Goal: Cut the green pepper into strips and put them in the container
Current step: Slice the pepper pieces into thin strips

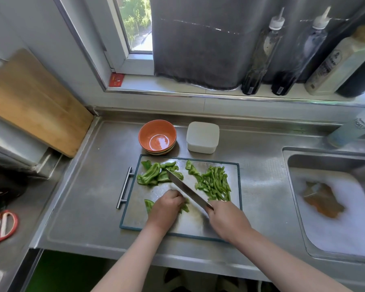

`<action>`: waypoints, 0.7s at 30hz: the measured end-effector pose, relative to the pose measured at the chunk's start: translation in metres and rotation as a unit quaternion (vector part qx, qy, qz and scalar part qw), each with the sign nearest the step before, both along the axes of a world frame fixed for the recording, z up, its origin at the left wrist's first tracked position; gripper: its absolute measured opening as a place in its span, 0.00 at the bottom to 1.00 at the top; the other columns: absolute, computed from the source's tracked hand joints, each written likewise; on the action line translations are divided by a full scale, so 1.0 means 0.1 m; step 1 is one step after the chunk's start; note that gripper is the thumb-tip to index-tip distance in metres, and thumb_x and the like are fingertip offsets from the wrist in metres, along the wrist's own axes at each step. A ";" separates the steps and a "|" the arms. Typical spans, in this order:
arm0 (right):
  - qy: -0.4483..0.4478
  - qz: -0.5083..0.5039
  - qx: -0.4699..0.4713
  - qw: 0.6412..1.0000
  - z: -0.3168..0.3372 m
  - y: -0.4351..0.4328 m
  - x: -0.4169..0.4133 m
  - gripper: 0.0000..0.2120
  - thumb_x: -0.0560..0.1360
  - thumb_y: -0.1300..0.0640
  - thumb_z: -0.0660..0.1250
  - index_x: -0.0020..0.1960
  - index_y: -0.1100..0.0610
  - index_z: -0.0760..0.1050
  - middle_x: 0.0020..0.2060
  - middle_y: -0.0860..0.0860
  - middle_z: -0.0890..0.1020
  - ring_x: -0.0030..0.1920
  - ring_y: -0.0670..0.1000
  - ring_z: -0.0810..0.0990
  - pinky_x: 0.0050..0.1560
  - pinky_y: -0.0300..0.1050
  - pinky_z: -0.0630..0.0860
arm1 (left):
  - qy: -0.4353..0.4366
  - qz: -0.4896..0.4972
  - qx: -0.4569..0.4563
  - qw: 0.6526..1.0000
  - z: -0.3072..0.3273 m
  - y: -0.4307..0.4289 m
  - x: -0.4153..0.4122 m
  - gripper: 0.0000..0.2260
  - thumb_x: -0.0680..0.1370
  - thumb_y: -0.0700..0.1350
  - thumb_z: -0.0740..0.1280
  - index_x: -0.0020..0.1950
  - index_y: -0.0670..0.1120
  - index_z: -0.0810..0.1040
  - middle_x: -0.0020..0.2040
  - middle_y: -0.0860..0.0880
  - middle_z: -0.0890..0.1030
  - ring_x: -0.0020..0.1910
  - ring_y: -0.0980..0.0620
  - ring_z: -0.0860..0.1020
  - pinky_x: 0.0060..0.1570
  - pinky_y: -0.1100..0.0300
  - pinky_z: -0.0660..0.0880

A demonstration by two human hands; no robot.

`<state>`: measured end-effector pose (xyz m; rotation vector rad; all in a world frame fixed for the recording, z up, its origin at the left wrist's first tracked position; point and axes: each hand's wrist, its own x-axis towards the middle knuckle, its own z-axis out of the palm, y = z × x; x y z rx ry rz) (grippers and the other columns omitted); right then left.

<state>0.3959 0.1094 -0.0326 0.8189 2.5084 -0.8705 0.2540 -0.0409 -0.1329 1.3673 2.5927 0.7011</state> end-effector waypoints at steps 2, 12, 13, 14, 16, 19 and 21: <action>-0.007 0.012 0.009 1.000 -0.01 -0.02 0.00 0.16 0.83 0.52 0.55 0.36 0.49 0.66 0.34 0.46 0.74 0.37 0.52 0.72 0.35 0.46 0.66 | 0.045 -0.048 0.028 0.997 -0.02 0.00 0.00 0.11 0.72 0.45 0.63 0.39 0.44 0.84 0.41 0.47 0.82 0.40 0.48 0.81 0.28 0.61 0.76; -0.015 0.048 0.042 0.998 -0.07 -0.07 0.02 0.12 0.83 0.52 0.53 0.46 0.51 0.73 0.38 0.49 0.76 0.39 0.55 0.74 0.35 0.47 0.67 | 0.103 -0.086 0.046 0.990 -0.11 -0.01 0.02 0.10 0.73 0.46 0.64 0.39 0.45 0.83 0.43 0.47 0.82 0.45 0.50 0.78 0.24 0.59 0.74; -0.016 0.049 0.044 0.998 -0.09 -0.07 0.02 0.12 0.82 0.52 0.53 0.47 0.51 0.74 0.38 0.49 0.76 0.39 0.55 0.75 0.36 0.47 0.69 | 0.104 -0.087 0.049 0.990 -0.10 0.00 0.03 0.10 0.73 0.46 0.64 0.39 0.45 0.83 0.43 0.47 0.83 0.44 0.49 0.79 0.24 0.59 0.74; -0.017 0.049 0.045 0.998 -0.10 -0.08 0.02 0.12 0.82 0.53 0.53 0.48 0.51 0.74 0.38 0.50 0.76 0.39 0.56 0.75 0.37 0.47 0.70 | 0.105 -0.086 0.051 0.989 -0.10 0.00 0.03 0.10 0.73 0.46 0.64 0.38 0.45 0.84 0.43 0.48 0.83 0.44 0.49 0.79 0.24 0.60 0.74; -0.020 0.050 0.049 0.997 -0.12 -0.09 0.01 0.11 0.82 0.54 0.53 0.48 0.51 0.74 0.39 0.50 0.77 0.39 0.56 0.75 0.38 0.47 0.71 | 0.112 -0.081 0.061 0.989 -0.10 0.00 0.03 0.11 0.73 0.46 0.64 0.39 0.45 0.84 0.43 0.48 0.83 0.45 0.51 0.78 0.25 0.61 0.74; -0.030 0.055 0.054 0.997 -0.18 -0.12 -0.05 0.10 0.81 0.58 0.54 0.49 0.52 0.74 0.40 0.51 0.77 0.40 0.56 0.74 0.37 0.48 0.68 | 0.111 -0.066 0.073 0.989 -0.13 0.00 0.06 0.11 0.74 0.47 0.64 0.40 0.46 0.85 0.44 0.48 0.83 0.45 0.51 0.77 0.26 0.60 0.74; -0.034 0.054 0.045 0.997 -0.23 -0.15 -0.12 0.10 0.79 0.60 0.55 0.50 0.54 0.74 0.41 0.52 0.78 0.41 0.57 0.76 0.38 0.48 0.68 | 0.106 -0.066 0.076 0.989 -0.15 0.00 0.08 0.11 0.74 0.46 0.64 0.42 0.46 0.85 0.45 0.48 0.83 0.46 0.50 0.78 0.28 0.60 0.75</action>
